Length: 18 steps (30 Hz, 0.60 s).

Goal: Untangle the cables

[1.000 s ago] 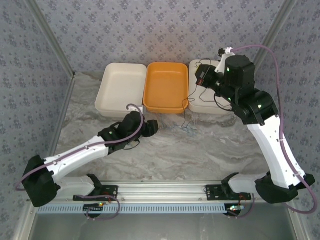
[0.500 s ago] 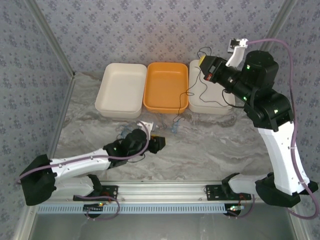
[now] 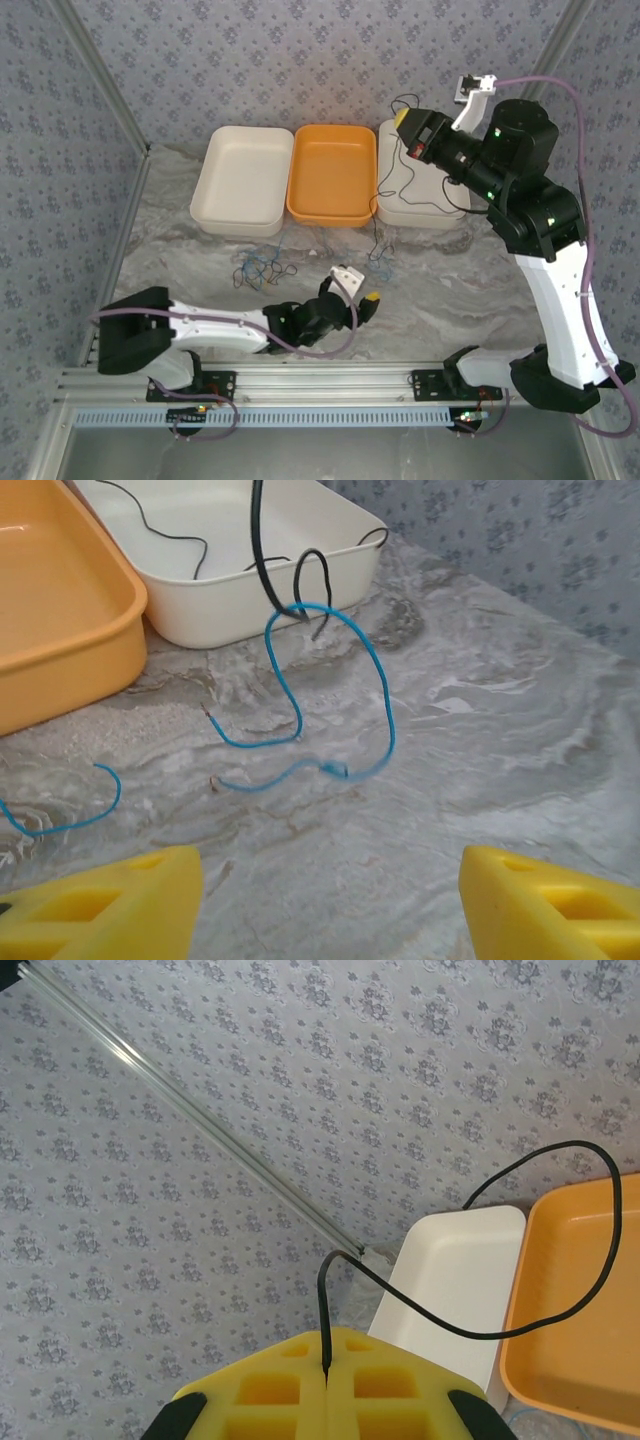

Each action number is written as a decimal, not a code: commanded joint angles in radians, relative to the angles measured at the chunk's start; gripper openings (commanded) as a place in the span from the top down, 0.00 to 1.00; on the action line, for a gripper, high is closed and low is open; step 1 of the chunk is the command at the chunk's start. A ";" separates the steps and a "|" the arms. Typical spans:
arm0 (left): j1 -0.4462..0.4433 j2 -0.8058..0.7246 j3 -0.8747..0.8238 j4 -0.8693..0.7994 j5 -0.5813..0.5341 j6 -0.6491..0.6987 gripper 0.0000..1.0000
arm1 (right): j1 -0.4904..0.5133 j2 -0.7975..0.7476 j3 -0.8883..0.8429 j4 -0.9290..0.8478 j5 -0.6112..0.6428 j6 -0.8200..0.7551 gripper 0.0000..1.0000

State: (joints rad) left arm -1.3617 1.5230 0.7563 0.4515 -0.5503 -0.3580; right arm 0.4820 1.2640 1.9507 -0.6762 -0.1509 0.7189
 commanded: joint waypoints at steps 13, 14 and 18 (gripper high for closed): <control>0.062 0.224 0.239 -0.072 -0.278 -0.011 0.34 | 0.047 -0.034 -0.026 0.050 -0.005 0.050 1.00; 0.083 0.221 0.229 -0.077 -0.256 -0.017 0.48 | 0.048 -0.038 -0.026 0.047 0.002 0.046 1.00; 0.108 0.205 0.184 -0.090 -0.250 -0.052 1.00 | 0.043 -0.040 0.002 0.028 0.029 0.027 1.00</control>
State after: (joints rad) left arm -1.2602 1.7378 0.9653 0.4110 -0.7574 -0.3614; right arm 0.5255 1.2449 1.9285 -0.6621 -0.1474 0.7525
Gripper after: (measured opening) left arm 0.117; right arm 0.058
